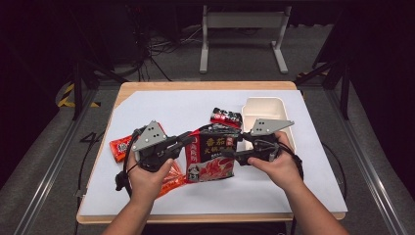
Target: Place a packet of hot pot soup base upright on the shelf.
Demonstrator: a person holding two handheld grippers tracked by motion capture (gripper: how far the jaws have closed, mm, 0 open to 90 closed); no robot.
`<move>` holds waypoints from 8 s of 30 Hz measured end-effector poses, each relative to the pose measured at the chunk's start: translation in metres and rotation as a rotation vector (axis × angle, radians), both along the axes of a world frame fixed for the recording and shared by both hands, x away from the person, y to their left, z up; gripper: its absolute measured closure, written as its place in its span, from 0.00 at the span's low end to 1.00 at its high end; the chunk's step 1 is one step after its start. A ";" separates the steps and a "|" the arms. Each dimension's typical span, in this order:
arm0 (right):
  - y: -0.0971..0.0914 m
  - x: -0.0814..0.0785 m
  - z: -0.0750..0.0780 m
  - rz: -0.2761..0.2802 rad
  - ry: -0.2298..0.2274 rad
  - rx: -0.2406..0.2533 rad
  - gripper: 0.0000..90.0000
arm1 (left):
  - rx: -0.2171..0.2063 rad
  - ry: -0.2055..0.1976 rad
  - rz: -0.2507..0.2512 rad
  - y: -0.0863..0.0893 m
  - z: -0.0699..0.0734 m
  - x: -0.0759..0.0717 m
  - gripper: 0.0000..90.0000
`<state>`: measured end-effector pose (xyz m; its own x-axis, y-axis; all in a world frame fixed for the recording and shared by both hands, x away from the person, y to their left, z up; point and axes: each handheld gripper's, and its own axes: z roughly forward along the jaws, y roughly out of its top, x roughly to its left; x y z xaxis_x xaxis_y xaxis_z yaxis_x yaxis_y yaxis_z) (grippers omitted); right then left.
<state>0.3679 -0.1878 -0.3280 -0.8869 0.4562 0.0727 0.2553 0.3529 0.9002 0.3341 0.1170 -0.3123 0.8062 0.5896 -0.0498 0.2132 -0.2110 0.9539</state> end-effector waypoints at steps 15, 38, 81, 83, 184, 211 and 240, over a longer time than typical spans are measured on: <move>0.007 0.005 0.006 0.040 -0.004 -0.044 0.63 | -0.014 0.003 -0.009 -0.002 -0.001 -0.001 0.96; 0.003 0.002 0.027 0.040 -0.037 -0.097 0.87 | -0.056 0.061 -0.021 0.003 -0.003 0.004 0.86; -0.059 0.040 0.088 -0.152 -0.151 -0.005 0.89 | -0.055 0.116 0.030 0.032 -0.013 0.020 0.41; -0.062 0.044 0.089 -0.166 -0.157 -0.007 0.89 | -0.056 0.118 0.036 0.034 -0.013 0.020 0.41; -0.124 0.149 0.029 -0.376 -0.145 -0.033 0.84 | -0.035 0.187 0.066 0.044 -0.032 0.034 0.40; -0.134 0.148 0.004 -0.453 -0.063 -0.044 0.83 | -0.045 0.191 0.072 0.046 -0.033 0.035 0.40; -0.152 0.138 -0.002 -0.518 -0.044 -0.056 0.53 | -0.032 0.207 0.086 0.050 -0.036 0.039 0.40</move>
<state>0.5063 -0.3397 -0.3297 -0.5455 0.8381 0.0035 0.3717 0.2382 0.8973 0.3731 0.1670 -0.3483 0.7236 0.6513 -0.2287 0.4213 -0.1542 0.8937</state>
